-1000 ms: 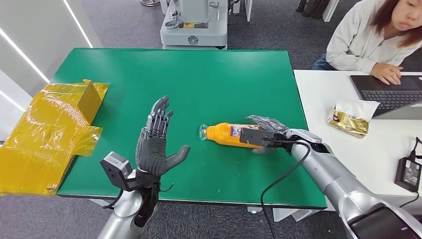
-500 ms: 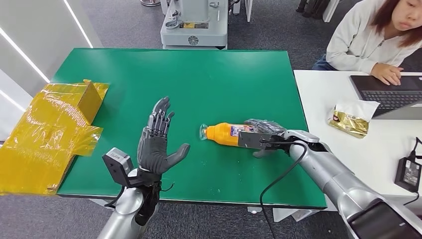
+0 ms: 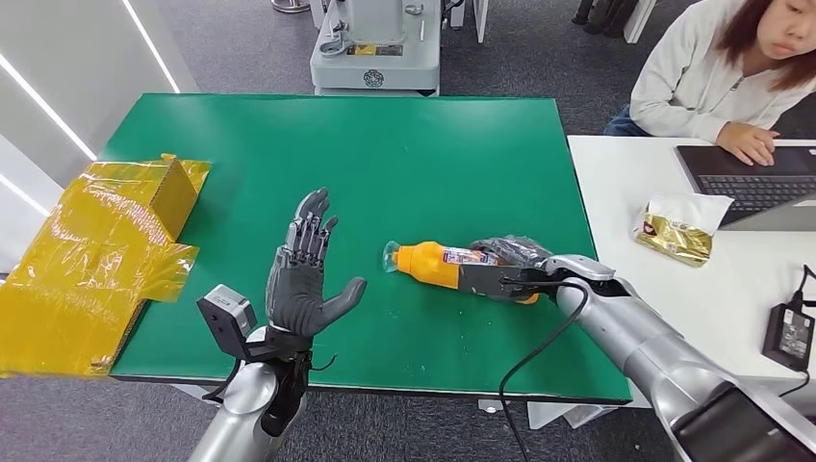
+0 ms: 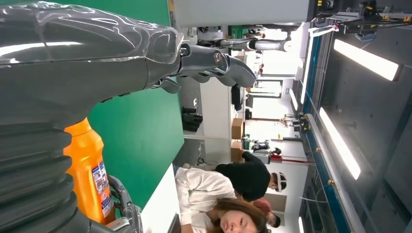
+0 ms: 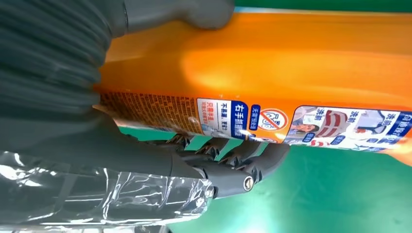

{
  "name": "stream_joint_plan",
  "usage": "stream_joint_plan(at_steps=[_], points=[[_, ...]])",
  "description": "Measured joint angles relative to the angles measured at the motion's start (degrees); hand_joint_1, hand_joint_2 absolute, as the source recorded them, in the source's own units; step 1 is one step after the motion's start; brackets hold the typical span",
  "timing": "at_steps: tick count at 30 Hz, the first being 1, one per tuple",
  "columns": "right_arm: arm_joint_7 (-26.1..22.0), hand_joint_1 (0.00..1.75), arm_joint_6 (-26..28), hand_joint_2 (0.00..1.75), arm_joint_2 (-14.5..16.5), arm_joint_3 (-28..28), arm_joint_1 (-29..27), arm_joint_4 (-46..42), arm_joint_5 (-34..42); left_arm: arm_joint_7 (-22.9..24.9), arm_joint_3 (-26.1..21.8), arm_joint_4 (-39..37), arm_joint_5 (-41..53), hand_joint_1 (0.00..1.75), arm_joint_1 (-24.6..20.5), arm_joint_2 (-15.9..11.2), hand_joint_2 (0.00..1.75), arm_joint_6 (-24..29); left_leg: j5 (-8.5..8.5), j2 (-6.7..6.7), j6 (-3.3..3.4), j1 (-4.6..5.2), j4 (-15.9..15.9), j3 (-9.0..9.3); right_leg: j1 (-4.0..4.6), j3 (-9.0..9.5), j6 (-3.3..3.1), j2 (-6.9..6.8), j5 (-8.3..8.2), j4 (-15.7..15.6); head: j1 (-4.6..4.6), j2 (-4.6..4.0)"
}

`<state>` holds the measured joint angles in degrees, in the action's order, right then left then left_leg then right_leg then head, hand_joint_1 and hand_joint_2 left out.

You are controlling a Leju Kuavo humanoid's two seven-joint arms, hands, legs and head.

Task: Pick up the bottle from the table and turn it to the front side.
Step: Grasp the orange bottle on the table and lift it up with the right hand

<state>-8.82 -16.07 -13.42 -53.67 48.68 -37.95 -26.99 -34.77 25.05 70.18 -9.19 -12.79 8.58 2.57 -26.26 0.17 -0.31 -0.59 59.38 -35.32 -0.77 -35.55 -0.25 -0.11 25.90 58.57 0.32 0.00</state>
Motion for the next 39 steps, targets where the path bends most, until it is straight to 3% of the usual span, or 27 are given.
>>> stream_joint_plan(at_steps=[10,15,22,28,32,39], points=[[-2.05,1.75,5.33,1.75,-0.24,-1.51,-1.56,-0.43,2.95,0.6,-0.67,0.0,1.2,0.0,0.11,0.05,1.75,-0.1,0.0,0.0,0.0,0.0,0.0,0.08,0.0,0.07,0.0,0.0,0.0,-0.01,-0.01,0.0],[-5.86,1.75,6.46,1.75,-0.81,1.7,-5.94,-4.47,10.47,-0.13,-1.01,0.0,2.4,0.0,0.67,-0.03,1.75,0.4,-0.01,0.02,0.0,0.0,0.0,0.09,0.0,0.09,0.02,0.01,0.02,-0.01,0.0,0.0],[-7.39,1.75,6.47,1.75,-1.42,5.17,-9.85,-8.79,14.12,-0.46,-1.18,0.0,2.74,0.0,0.74,-0.06,1.75,1.09,-0.01,0.0,0.01,-0.01,0.0,0.11,0.0,0.11,0.01,-0.01,0.01,-0.01,-0.01,0.0],[-11.45,1.75,11.13,1.75,-1.36,10.4,-17.93,-18.32,20.81,-0.64,-1.32,0.89,3.55,0.0,1.57,-0.51,1.75,3.2,-0.02,-0.08,0.0,-0.01,-0.02,0.06,0.01,0.12,0.03,-0.08,0.05,0.0,0.0,0.0],[-12.01,1.75,17.61,1.75,-0.62,13.62,-23.18,-26.47,19.57,0.17,-1.45,1.46,5.1,0.0,1.7,-0.77,1.75,4.49,-0.07,-0.1,0.0,-0.01,-0.05,0.06,0.0,0.11,0.05,-0.09,0.11,-0.01,0.01,0.0],[-13.76,1.75,20.69,1.75,0.38,19.38,-32.03,-37.66,16.97,1.17,-2.58,1.25,8.23,0.0,2.6,-1.83,1.75,5.8,-0.08,-0.12,-0.01,-0.01,-0.07,0.05,0.01,0.12,0.04,-0.15,0.14,-0.01,0.01,0.0]])
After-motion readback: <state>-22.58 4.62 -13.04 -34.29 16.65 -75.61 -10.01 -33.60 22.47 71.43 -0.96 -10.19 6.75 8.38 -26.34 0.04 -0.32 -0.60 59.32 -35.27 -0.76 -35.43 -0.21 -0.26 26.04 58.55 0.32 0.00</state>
